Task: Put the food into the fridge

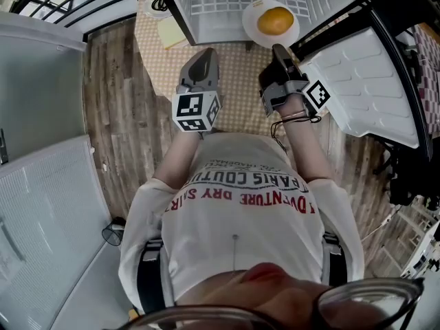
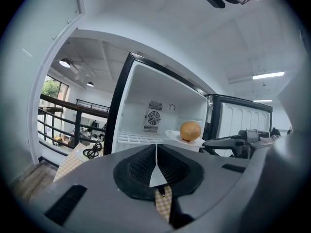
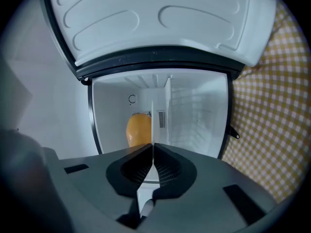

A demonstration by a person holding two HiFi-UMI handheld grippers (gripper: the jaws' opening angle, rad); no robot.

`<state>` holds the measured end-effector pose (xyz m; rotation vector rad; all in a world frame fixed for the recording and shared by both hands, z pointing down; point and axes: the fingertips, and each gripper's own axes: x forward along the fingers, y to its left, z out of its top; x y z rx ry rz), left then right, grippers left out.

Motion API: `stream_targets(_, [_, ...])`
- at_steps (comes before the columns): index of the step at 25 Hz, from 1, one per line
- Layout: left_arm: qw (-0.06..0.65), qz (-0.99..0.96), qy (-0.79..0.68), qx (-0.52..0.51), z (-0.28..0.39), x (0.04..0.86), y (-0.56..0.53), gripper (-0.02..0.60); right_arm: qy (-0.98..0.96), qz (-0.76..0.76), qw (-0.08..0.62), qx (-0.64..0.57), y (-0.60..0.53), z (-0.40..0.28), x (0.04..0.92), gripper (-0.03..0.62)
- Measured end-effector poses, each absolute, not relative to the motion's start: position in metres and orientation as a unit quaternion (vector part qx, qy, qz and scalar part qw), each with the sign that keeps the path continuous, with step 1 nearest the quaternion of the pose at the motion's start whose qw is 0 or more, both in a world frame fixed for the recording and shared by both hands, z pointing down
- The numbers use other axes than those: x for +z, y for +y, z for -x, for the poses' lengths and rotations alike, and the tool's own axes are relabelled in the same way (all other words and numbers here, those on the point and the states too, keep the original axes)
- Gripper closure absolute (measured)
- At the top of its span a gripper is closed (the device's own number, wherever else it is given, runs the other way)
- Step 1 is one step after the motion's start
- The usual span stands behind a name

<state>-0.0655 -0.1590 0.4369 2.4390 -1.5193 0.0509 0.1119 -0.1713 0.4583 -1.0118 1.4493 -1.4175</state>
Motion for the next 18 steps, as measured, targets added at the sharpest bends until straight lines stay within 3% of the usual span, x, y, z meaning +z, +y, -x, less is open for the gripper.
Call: stream_targets(18, [0.152, -0.829, -0.537, 0.037, 0.058, 0.459, -0.187, 0.554, 0.57, 0.414, 0.397, -0.589, -0.255, -0.111, 0.486, 0.563])
